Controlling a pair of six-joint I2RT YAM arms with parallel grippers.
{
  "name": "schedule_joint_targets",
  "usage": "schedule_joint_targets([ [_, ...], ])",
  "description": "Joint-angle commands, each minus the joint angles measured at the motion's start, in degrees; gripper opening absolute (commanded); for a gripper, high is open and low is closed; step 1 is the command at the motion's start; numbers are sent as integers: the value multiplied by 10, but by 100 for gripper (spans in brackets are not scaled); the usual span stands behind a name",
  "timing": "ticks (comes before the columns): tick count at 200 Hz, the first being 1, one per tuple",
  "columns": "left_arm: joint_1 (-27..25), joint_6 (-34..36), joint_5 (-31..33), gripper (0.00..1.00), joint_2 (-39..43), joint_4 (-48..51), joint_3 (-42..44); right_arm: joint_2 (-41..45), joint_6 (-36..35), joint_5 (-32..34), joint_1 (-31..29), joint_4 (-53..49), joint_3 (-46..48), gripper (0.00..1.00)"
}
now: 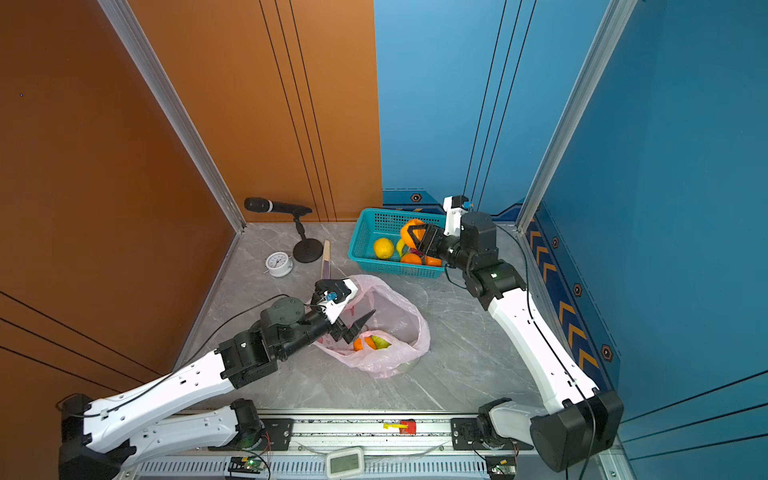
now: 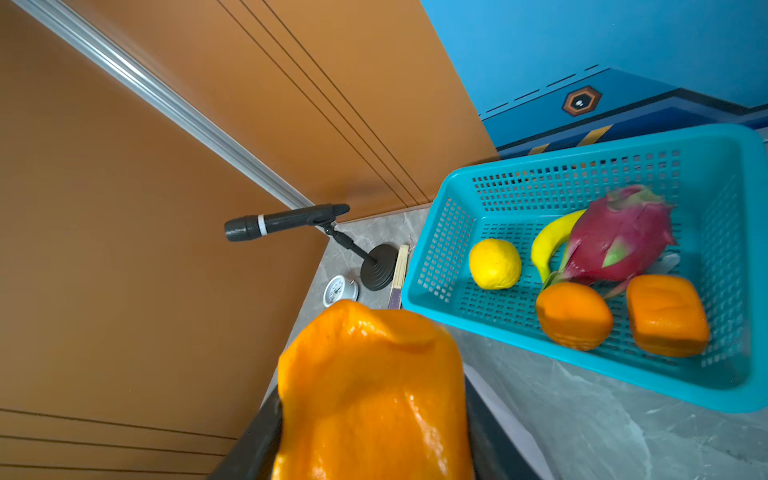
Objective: Untie the knot of the plastic bag and take out the fruit
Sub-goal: 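Carry the orange fruit over the teal basket with the right gripper, then lower the orange fruit into the teal basket and open the right gripper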
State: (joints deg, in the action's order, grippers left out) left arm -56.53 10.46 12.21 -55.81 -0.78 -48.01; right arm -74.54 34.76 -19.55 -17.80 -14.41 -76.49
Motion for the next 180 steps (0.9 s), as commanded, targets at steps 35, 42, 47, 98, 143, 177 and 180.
schedule_joint_targets([
  [35, 9, -16, 14, 98, 10, 23, -2, -127, -59, 65, 21, -38, -101, 41],
  [42, 10, -17, 14, 98, 9, 24, -2, -146, -62, 72, 23, -38, -112, 41],
  [47, 11, -17, 14, 98, 9, 24, -2, -159, -62, 74, 24, -39, -121, 41],
  [98, 15, -20, 19, 99, 1, 42, -15, -293, -62, 76, 27, -43, -208, 41],
  [143, 24, -21, 20, 99, -18, 53, -32, -410, -52, 67, 17, -45, -297, 40],
  [177, 28, -20, 19, 99, -42, 62, -53, -510, -30, 61, 10, -52, -379, 40],
  [180, 29, -19, 20, 99, -44, 61, -53, -518, -27, 61, 10, -53, -386, 40],
])
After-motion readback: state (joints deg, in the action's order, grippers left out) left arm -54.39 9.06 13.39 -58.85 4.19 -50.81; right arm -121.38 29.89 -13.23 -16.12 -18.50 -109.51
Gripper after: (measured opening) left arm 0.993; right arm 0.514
